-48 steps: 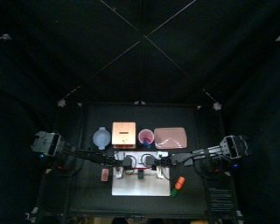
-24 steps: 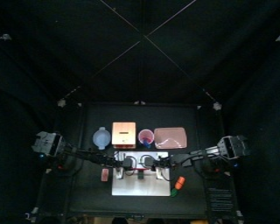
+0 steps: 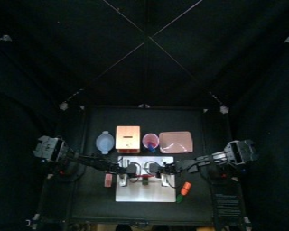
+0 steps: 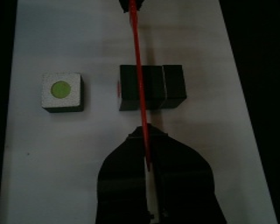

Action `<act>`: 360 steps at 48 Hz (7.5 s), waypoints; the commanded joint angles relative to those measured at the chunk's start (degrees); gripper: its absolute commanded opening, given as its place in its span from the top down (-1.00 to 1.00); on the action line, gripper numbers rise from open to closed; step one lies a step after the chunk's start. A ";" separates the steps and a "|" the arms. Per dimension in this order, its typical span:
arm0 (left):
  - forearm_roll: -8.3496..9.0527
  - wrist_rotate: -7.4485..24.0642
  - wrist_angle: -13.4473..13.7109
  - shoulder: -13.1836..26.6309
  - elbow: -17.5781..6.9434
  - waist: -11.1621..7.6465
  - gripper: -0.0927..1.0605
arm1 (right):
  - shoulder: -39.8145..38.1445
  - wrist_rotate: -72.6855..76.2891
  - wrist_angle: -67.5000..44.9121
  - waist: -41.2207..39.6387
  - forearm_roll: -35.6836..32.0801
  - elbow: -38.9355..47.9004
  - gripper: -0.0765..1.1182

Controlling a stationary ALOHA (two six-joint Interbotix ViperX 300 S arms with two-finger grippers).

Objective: Cut the sushi into 4 pieces with the knife
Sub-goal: Cut the sushi into 4 pieces

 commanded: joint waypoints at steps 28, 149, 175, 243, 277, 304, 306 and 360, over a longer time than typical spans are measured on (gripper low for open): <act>-0.09 0.09 0.35 -0.09 -0.79 -0.70 0.38 | -0.44 0.09 -0.09 0.35 0.70 -0.79 0.53; 6.68 0.35 2.64 -3.69 -1.76 0.26 0.38 | -3.96 0.09 -0.18 0.79 0.26 -1.85 0.53; 3.52 0.18 3.25 0.62 -3.78 -3.25 0.38 | -2.20 0.09 -0.97 1.67 3.34 0.26 0.53; 0.70 0.18 3.08 11.95 -3.87 -4.22 0.38 | 7.38 0.00 -4.39 2.81 4.31 0.26 0.53; 0.70 0.18 3.43 11.95 -3.69 -3.87 0.38 | 7.21 0.00 -4.39 2.64 4.04 -0.35 0.53; 5.27 0.62 4.04 10.81 -3.87 2.37 0.38 | 5.63 -0.09 -3.52 -1.49 -1.32 -0.18 0.53; 5.62 0.62 4.04 10.72 -3.87 2.81 0.38 | 5.63 -0.09 -3.43 -1.76 -1.67 -0.26 0.53; 6.50 0.09 2.99 -4.75 -2.02 2.81 -0.43 | -4.48 0.00 4.39 1.32 2.29 -1.23 0.53</act>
